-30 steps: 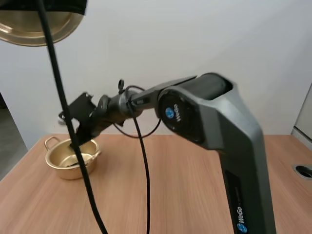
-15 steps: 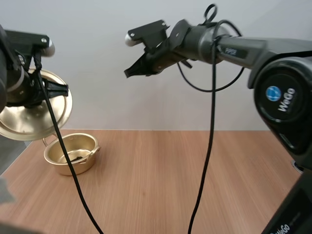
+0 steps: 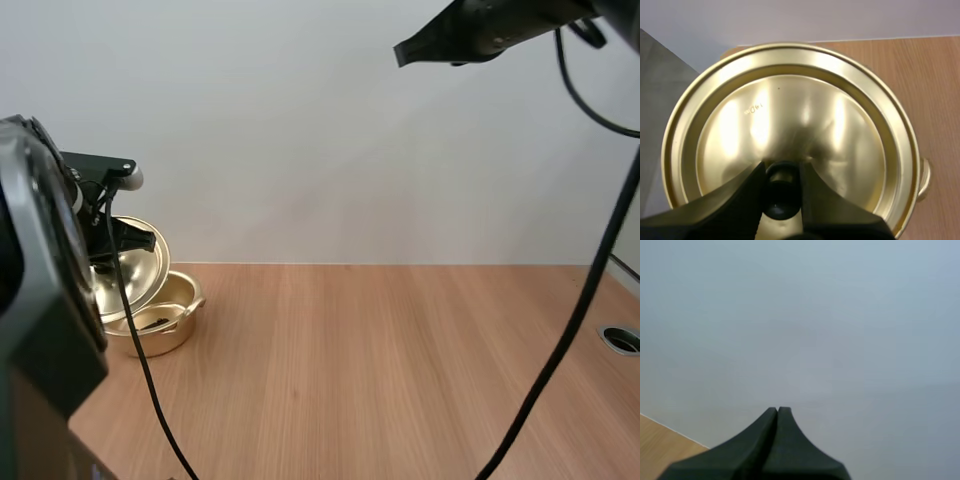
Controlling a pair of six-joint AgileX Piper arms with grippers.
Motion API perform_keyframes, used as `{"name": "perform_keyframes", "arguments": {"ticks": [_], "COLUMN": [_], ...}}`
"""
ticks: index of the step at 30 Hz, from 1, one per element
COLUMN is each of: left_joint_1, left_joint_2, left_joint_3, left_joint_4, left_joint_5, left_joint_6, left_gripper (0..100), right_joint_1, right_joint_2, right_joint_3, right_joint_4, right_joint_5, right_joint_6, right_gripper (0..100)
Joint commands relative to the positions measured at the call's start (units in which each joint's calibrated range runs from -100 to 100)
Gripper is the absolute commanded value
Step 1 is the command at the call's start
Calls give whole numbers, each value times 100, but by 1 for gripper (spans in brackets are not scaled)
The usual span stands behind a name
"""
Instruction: Open the pot, put the car inside, and close it
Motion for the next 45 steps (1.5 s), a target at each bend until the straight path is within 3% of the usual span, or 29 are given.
{"name": "perform_keyframes", "arguments": {"ticks": [1, 3, 11, 19, 29, 31, 32, 34, 37, 41, 45], "left_joint_1": [-3, -3, -19, -19, -19, -19, -19, -19, -77, -154, -127], "left_joint_2": [1033, 1246, 1949, 2101, 2101, 2101, 2101, 2101, 2101, 1957, 1127], "left_joint_3": [-232, -432, -853, -932, -934, -934, -934, -934, -958, -975, -975], "left_joint_4": [-264, -554, -652, -1338, -1202, -1202, -1236, -1403, -1461, -1507, -2687], "left_joint_5": [188, 332, 681, 860, 348, 309, 283, 287, 439, 723, 494], "left_joint_6": [257, 501, 669, 1223, 1265, 1265, 1265, 1288, 1315, 1376, 2326], "left_gripper": [0, 0, 0, 0, 0, 8, 18, 47, 100, 100, 100], "right_joint_1": [-71, -71, -71, -71, -71, -71, -71, -71, -71, -71, -71], "right_joint_2": [-304, -498, -822, -854, -854, -854, -854, -854, -854, -854, -854], "right_joint_3": [3, 3, 3, 3, 3, 3, 3, 3, 3, 3, 3], "right_joint_4": [-125, -317, -779, -814, -814, -814, -814, -814, -798, -819, -985], "right_joint_5": [96, 96, 601, 786, 865, 888, 888, 888, 890, 890, 890], "right_joint_6": [132, 274, 526, 642, 642, 642, 642, 642, 642, 642, 642], "right_gripper": [0, 0, 0, 0, 0, 0, 0, 0, 0, 0, 0]}}
